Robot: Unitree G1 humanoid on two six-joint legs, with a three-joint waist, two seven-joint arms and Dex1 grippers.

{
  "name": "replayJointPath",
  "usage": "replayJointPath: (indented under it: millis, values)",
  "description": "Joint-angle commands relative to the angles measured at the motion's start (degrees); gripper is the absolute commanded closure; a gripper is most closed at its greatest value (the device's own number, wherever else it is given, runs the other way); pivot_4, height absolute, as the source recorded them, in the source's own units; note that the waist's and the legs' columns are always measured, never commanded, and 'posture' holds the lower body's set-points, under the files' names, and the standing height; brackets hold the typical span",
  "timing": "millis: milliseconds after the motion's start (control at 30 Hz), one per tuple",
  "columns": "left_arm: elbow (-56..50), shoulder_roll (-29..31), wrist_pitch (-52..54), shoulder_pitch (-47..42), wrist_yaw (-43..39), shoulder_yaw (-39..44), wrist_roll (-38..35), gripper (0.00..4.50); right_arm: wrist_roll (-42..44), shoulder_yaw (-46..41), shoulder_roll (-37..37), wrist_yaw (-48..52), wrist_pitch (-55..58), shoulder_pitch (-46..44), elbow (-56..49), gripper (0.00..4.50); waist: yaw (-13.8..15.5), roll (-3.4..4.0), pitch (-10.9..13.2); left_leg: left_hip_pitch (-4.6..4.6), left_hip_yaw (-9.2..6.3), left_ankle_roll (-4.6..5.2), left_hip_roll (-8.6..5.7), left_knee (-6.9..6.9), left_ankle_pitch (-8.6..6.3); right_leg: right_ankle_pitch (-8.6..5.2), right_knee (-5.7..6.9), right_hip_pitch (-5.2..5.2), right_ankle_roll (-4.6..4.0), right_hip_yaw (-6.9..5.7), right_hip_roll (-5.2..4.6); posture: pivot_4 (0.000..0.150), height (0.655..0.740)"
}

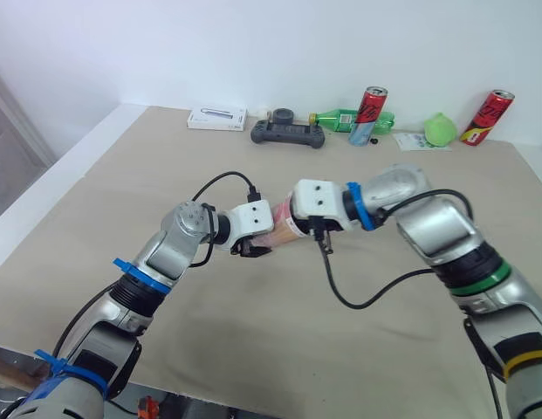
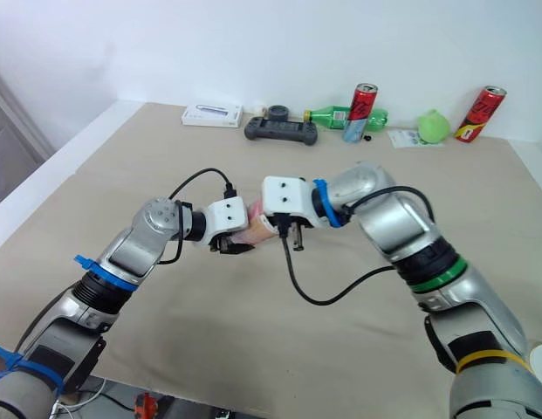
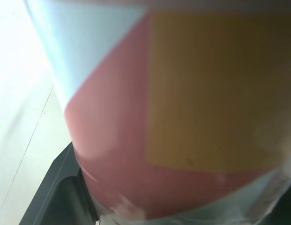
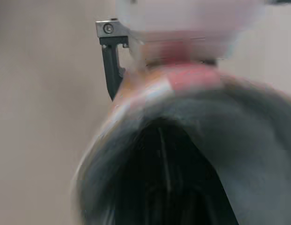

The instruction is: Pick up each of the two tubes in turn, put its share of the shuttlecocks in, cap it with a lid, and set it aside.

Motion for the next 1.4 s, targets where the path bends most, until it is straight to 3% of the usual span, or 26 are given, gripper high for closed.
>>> replayJointPath:
  millis: [33, 300, 500, 833, 933, 1000, 1200, 1233, 1267, 1333, 1400]
  values:
    - [-0.88, -0.99, 1.45, 1.98, -0.69, -2.54, -0.62, 1.52, -4.64, 3.36, 2.43, 1.46, -3.04, -0.59, 3.09, 4.45, -0.21, -0.07, -0.06, 0.01, -0.01, 0.00, 0.03, 0.00, 0.00, 0.00, 0.00, 0.01, -0.02, -0.01, 0.03, 0.150, 0.7400]
    - [-1.92, -1.24, 2.50, 2.56, -0.45, -2.43, -0.41, 1.52, -4.85, -0.87, 6.39, 3.34, -2.22, -2.45, 2.56, 4.45, -0.90, 0.01, -0.14, 0.30, -0.16, -0.13, 0.37, 0.00, 0.08, 0.06, 0.20, 0.07, -0.42, -0.09, 0.36, 0.150, 0.7400]
    - [-1.81, -1.16, 2.18, 2.82, -0.44, -2.14, -0.35, 1.52, 3.41, -11.39, 0.05, 7.79, 5.25, -3.47, -5.31, 4.45, -0.45, 0.06, -0.09, -0.02, -0.30, -0.29, 0.29, -0.01, 0.17, 0.05, 0.19, -0.04, -0.43, -0.26, 0.28, 0.150, 0.7400]
    - [-0.35, -1.40, 0.66, 2.57, 0.37, -0.79, -0.84, 1.52, 9.31, -19.21, -10.27, 10.40, 9.09, -0.69, -9.98, 4.45, -0.22, 0.06, -0.06, -0.04, -0.36, -0.27, 0.27, -0.06, 0.11, -0.02, 0.09, -0.03, -0.43, -0.34, 0.03, 0.150, 0.7400]
    - [-0.16, -2.60, -0.16, 2.05, 1.78, 0.57, -1.63, 1.52, 10.78, -21.94, -14.48, 11.56, 9.42, 1.29, -10.07, 4.45, 0.14, 0.07, -0.04, -0.04, -0.41, -0.28, 0.27, -0.06, 0.11, -0.02, 0.07, -0.01, -0.43, -0.39, 0.01, 0.150, 0.7400]
    - [-0.47, -4.23, -1.07, 1.57, 3.57, 2.86, -3.10, 1.52, 10.74, -25.34, -21.07, 13.44, 8.55, 5.02, -8.93, 4.45, 0.63, 0.19, 0.05, -0.15, -0.45, -0.28, 0.20, -0.04, 0.12, -0.02, 0.04, -0.05, -0.42, -0.47, -0.10, 0.150, 0.7400]
    - [-1.93, -9.52, -3.23, 2.58, 7.29, 8.40, -9.61, 1.52, 10.54, -38.03, -40.33, 20.60, 3.92, 24.54, -2.40, 4.45, 0.45, 0.09, 0.17, -0.95, -0.66, -0.08, -0.31, 0.11, 0.00, 0.14, -0.08, -0.50, 0.05, -0.64, -0.61, 0.150, 0.7400]
    - [-2.29, -10.82, -3.80, 3.21, 7.89, 9.18, -11.14, 1.52, 10.03, -40.44, -42.30, 21.23, 3.04, 27.74, -0.18, 3.87, 0.16, 0.13, 0.19, -0.95, -0.57, 0.01, -0.30, 0.11, -0.05, 0.18, -0.08, -0.52, -0.03, -0.59, -0.62, 0.150, 0.7400]
    - [-2.73, -12.19, -4.10, 3.92, 8.48, 9.75, -12.55, 1.52, 9.05, -42.92, -44.14, 22.03, 2.13, 31.31, 2.53, 3.68, -0.04, 0.16, 0.21, -0.93, -0.47, 0.06, -0.29, 0.08, -0.08, 0.16, -0.06, -0.57, -0.05, -0.51, -0.62, 0.150, 0.7400]
    - [-3.68, -14.21, -4.60, 5.13, 9.26, 9.97, -14.35, 1.52, 8.08, -47.53, -47.06, 23.16, -0.78, 38.88, 7.38, 2.38, -0.15, 0.20, 0.22, -0.83, -0.39, 0.09, -0.25, 0.01, -0.10, 0.08, -0.01, -0.57, -0.09, -0.47, -0.57, 0.150, 0.7400]
    - [-4.06, -16.56, -5.96, 6.64, 10.43, 9.52, -15.64, 1.52, 6.88, -51.68, -49.29, 23.40, -4.58, 46.70, 13.11, 1.84, -0.13, 0.26, 0.23, -0.76, -0.34, 0.05, -0.09, -0.01, -0.08, -0.07, 0.01, -0.57, 0.08, -0.44, -0.40, 0.150, 0.7400]
